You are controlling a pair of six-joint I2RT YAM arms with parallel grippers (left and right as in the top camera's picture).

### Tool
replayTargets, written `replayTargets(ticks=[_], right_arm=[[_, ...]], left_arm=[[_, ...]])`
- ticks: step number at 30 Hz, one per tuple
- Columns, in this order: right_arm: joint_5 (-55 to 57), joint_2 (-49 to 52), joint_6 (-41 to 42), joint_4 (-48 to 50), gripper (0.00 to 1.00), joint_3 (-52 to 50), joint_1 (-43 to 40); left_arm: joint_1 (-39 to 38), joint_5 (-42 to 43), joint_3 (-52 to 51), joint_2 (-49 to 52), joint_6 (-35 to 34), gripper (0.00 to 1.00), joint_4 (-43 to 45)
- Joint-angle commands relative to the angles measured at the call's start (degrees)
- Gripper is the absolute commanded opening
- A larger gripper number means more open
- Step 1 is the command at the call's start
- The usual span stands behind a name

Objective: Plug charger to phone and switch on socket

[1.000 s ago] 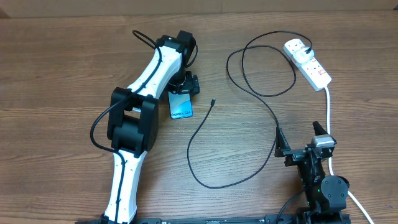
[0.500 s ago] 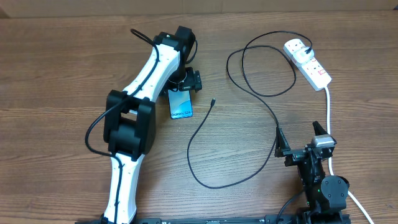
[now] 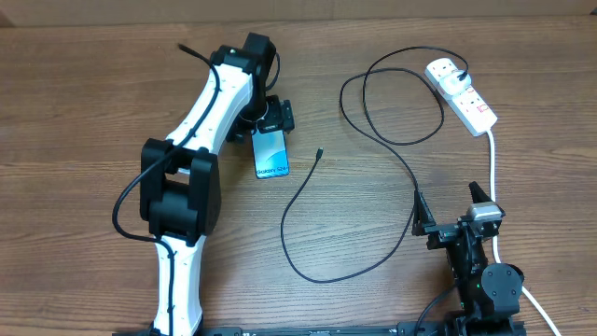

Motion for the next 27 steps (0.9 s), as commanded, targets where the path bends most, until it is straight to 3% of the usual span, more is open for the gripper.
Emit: replayTargets(ticks=[1, 12, 18, 27], right_arm=[[0.0, -0.3, 0.2, 0.4, 1.00, -0.6, -0.2], [0.0, -0.3, 0.2, 0.4, 1.00, -0.6, -0.2], [0.0, -0.3, 0.2, 0.4, 1.00, -0.6, -0.2], [0.0, -0.3, 0.2, 0.4, 1.00, -0.6, -0.2]], left_arm=[[-0.3, 1.5, -4.0, -1.5, 2.9, 0.99, 3.8], [-1.4, -0.5, -5.3, -3.3, 3.4, 1.00, 2.8], [-2.4, -5.7, -5.4, -4.2, 1.8, 1.00, 1.9], [-2.8, -4.9, -8.0, -4.1, 0.9, 1.00, 7.6]])
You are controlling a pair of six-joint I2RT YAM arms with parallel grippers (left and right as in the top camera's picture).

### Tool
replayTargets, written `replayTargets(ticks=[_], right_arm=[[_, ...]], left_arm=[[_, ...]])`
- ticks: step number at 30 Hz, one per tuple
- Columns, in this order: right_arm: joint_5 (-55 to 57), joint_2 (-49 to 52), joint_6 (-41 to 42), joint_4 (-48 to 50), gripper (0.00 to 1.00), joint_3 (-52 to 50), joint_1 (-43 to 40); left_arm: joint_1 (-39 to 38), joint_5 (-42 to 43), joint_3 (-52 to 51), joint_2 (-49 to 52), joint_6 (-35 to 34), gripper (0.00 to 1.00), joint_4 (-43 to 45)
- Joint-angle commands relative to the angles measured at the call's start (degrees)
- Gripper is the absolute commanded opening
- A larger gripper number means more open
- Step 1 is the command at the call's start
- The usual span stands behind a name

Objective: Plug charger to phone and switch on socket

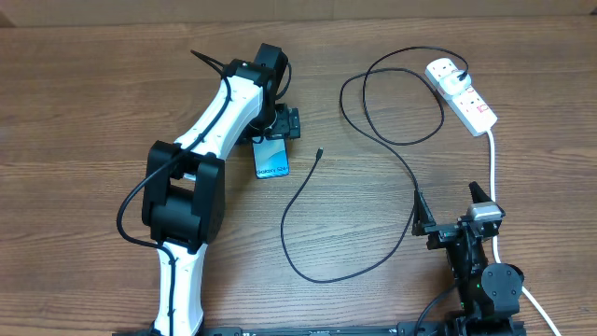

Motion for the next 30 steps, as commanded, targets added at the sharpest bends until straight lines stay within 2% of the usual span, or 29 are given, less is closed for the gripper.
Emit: replayTargets(ticks=[1, 16, 30], right_arm=[[0.0, -0.3, 0.1, 0.3, 1.00, -0.6, -0.2], [0.0, -0.3, 0.1, 0.3, 1.00, -0.6, -0.2], [0.0, -0.3, 0.1, 0.3, 1.00, -0.6, -0.2]], left_arm=[[-0.2, -0.9, -2.3, -1.6, -0.9, 1.00, 1.2], [-0.1, -2.7, -11.3, -1.6, -2.8, 0.99, 9.8], [-0.3, -2.5, -11.4, -1.6, -3.4, 0.99, 9.6]])
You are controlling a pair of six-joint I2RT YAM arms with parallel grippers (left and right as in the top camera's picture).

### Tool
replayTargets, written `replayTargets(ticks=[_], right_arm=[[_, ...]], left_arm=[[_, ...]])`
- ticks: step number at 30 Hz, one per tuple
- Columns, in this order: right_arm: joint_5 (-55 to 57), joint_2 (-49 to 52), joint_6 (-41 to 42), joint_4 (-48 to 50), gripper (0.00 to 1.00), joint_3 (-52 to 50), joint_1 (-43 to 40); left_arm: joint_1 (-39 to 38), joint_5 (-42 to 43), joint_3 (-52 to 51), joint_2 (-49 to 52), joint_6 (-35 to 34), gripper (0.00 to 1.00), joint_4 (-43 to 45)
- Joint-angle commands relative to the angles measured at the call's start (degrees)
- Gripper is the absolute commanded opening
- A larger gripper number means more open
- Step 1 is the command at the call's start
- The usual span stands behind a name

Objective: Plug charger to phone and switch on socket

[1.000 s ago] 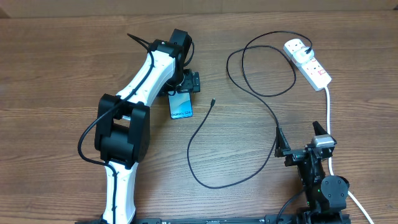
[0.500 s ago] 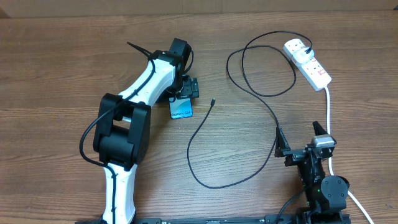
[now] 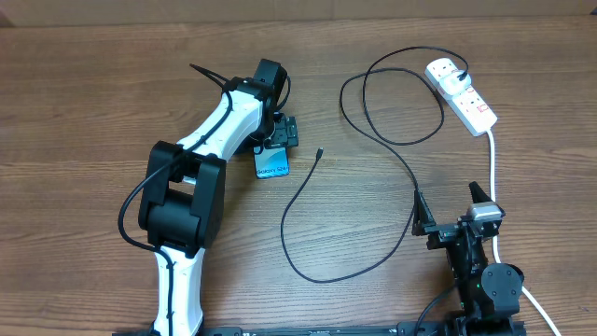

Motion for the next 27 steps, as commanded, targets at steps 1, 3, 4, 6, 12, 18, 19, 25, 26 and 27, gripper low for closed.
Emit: replayTargets(ticks=[1, 3, 4, 6, 12, 18, 19, 25, 26, 27], right_arm=[[0.0, -0.3, 0.2, 0.3, 1.00, -0.6, -0.2], [0.0, -0.3, 0.2, 0.3, 1.00, -0.6, -0.2], [0.0, -0.3, 0.2, 0.3, 1.00, -0.6, -0.2], [0.0, -0.3, 0.2, 0.3, 1.00, -0.6, -0.2], [0.0, -0.3, 0.2, 0.3, 1.00, -0.6, -0.2], [0.0, -0.3, 0.2, 0.3, 1.00, -0.6, -0.2], [0.0, -0.3, 0.2, 0.3, 1.00, -0.6, -0.2], [0.0, -0.3, 0.2, 0.3, 1.00, -0.6, -0.2], [0.0, -0.3, 0.2, 0.3, 1.00, -0.6, -0.2], [0.0, -0.3, 0.2, 0.3, 1.00, -0.6, -0.2]], left_arm=[[-0.1, -0.1, -1.7, 0.2, -1.4, 0.99, 0.3], [-0.1, -0.2, -1.7, 0.2, -1.4, 0.99, 0.7], [-0.1, -0.2, -1.7, 0.2, -1.4, 1.00, 0.9], [-0.1, -0.5, -1.7, 0.2, -1.3, 0.98, 1.0], [-0.1, -1.3, -1.7, 0.2, -1.2, 0.98, 0.8], [-0.2, -0.9, -1.7, 1.2, -1.2, 0.91, 0.5], [-0.2, -0.7, -1.7, 1.5, -1.2, 0.89, 0.4], [-0.2, -0.8, -1.7, 2.3, -1.2, 0.86, 0.0], [-0.2, -0.8, -1.7, 2.3, -1.1, 0.82, 0.0], [-0.2, -0.8, -1.7, 2.3, -1.2, 0.80, 0.0]])
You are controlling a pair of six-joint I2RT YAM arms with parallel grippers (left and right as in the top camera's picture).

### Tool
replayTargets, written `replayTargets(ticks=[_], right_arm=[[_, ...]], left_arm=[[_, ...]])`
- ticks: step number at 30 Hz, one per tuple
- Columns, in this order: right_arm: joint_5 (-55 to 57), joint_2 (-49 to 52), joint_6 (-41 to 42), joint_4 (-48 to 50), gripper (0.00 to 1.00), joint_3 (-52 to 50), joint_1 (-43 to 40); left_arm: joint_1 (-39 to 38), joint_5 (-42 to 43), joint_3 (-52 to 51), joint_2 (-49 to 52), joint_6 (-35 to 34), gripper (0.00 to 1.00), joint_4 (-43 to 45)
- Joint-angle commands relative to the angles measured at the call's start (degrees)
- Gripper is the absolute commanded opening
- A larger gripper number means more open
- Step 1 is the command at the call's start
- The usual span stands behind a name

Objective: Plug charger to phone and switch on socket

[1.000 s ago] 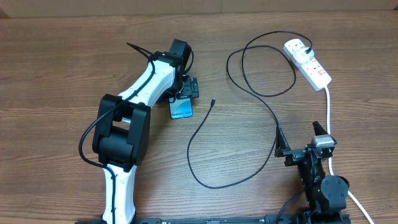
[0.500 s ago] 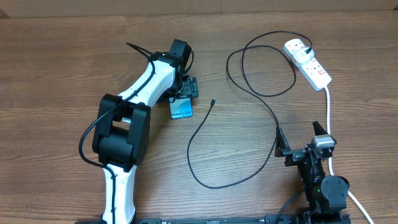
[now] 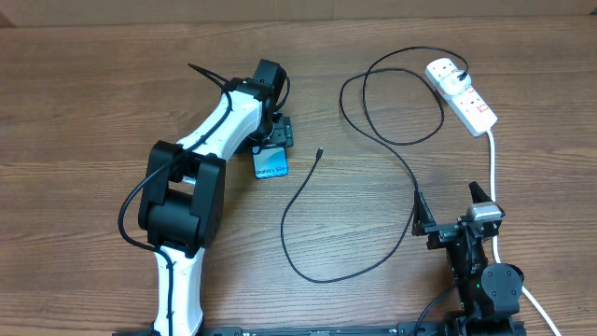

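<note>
The phone [image 3: 271, 166], blue screen up, lies on the table left of centre. My left gripper [image 3: 276, 138] is down over its far end and hides that half; whether the fingers press its sides cannot be told. The black charger cable [image 3: 308, 191] runs in loops from the white adapter [image 3: 442, 69] on the white socket strip [image 3: 469, 101] at the far right. Its free plug end [image 3: 320, 152] lies just right of the phone. My right gripper [image 3: 448, 210] stands open at the near right, with the cable passing by its left finger.
The strip's white lead [image 3: 492, 177] runs down the right side past my right arm to the near edge. The cable's wide loops cover the table's middle and far right. My left arm [image 3: 201, 159] stretches across the left half.
My left gripper has come a little nearer over the phone, so less of the blue screen shows. The phone, the cable and my right arm are where they were.
At first my left gripper stood at the phone's far end with the whole screen showing. Then the wrist had shifted right and turned. Later it covered the phone's far part, and now hides about half. The cable, strip and right arm stayed put throughout.
</note>
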Motion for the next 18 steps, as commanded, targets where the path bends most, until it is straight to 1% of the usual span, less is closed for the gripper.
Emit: replayTargets(ticks=[1, 5, 13, 18], right_arm=[[0.0, -0.3, 0.2, 0.3, 1.00, -0.6, -0.2], [0.0, -0.3, 0.2, 0.3, 1.00, -0.6, -0.2], [0.0, -0.3, 0.2, 0.3, 1.00, -0.6, -0.2], [0.0, -0.3, 0.2, 0.3, 1.00, -0.6, -0.2]], left_arm=[[-0.2, 0.9, -1.5, 2.3, -0.8, 0.79, -0.3], [-0.2, 0.9, -1.5, 2.3, -0.8, 0.77, -0.3], [0.0, 1.0, -1.3, 2.3, -0.8, 0.77, -0.4], [0.1, 1.1, 0.7, 2.3, -0.8, 0.76, -2.7]])
